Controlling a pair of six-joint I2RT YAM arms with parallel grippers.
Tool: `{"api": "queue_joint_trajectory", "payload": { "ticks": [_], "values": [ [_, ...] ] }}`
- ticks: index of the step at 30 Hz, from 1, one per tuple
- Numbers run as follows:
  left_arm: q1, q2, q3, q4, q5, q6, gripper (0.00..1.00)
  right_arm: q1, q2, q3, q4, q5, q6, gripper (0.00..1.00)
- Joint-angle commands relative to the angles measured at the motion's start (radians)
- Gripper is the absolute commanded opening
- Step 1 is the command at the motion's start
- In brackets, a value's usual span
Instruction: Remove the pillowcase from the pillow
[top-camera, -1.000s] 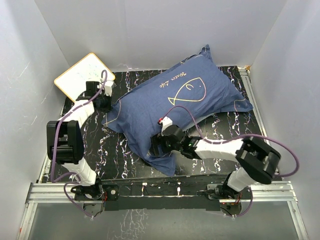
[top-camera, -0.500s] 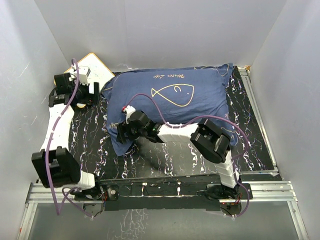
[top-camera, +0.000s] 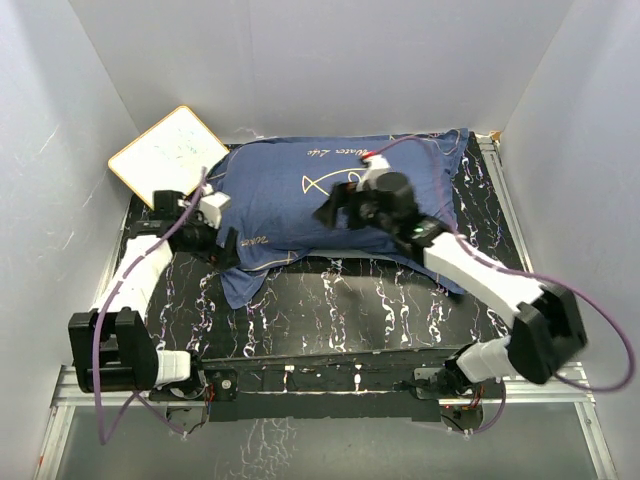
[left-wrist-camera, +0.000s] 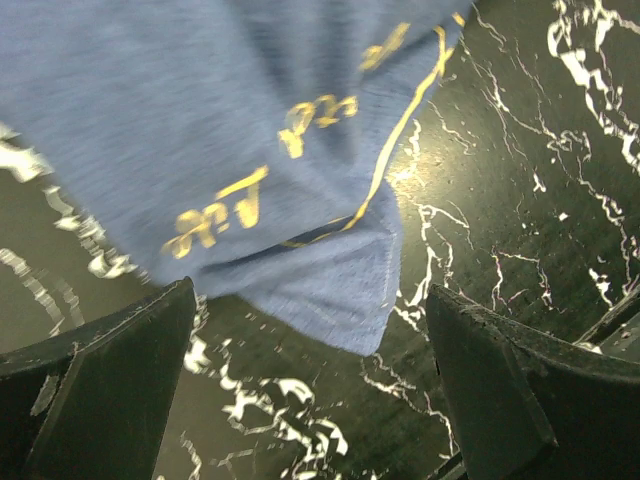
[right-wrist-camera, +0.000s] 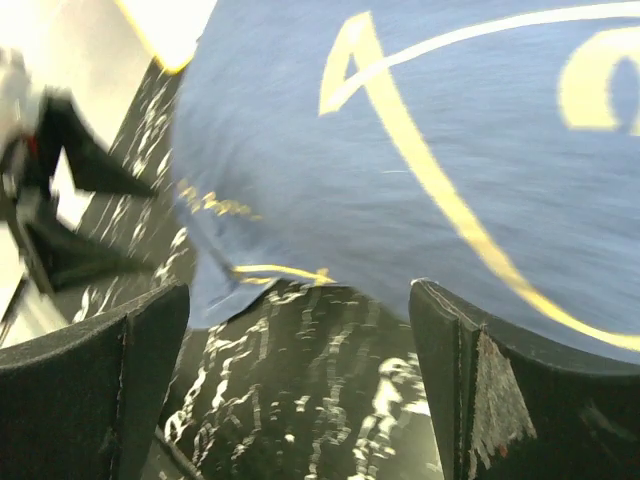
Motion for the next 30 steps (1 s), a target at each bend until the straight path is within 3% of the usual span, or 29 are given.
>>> {"api": "queue_joint_trajectory", "payload": {
  "ticks": [1,7,11,13,15,18,21,26,30],
  "values": [
    [-0.103,0.036,-0.071,0.17,-0.113,-0.031,0.97,-0.187,-0.17,-0.084,-0.157,0.105,0.026,0.96],
    [-0.109,0.242,-0.027,0.289,-0.308,-0.071,0.97,-0.388,-0.33,-0.13,-0.326,0.369,0.045,0.96],
    [-0.109,0.3,-0.032,0.326,-0.391,-0.057,0.96,-0.432,-0.428,-0.183,-0.393,0.527,0.056,0.97],
    [-0.109,0.307,-0.039,0.334,-0.376,-0.056,0.86,-0.453,-0.461,-0.224,-0.404,0.552,0.067,0.97],
    [-0.109,0.309,-0.033,0.331,-0.343,-0.068,0.68,-0.473,-0.479,-0.266,-0.403,0.561,0.081,0.97],
    [-0.109,0.288,-0.022,0.325,-0.279,-0.088,0.27,-0.491,-0.473,-0.326,-0.381,0.533,0.092,0.97],
    [-0.109,0.245,-0.023,0.322,-0.226,-0.101,0.03,-0.493,-0.445,-0.373,-0.35,0.52,0.093,0.96],
    [-0.1,0.162,-0.007,0.269,-0.214,-0.105,0.0,-0.494,-0.36,-0.43,-0.264,0.482,0.096,0.89],
    [-0.045,0.104,0.033,0.208,-0.224,-0.091,0.0,-0.481,-0.28,-0.434,-0.165,0.359,0.104,0.78]
  ]
}}
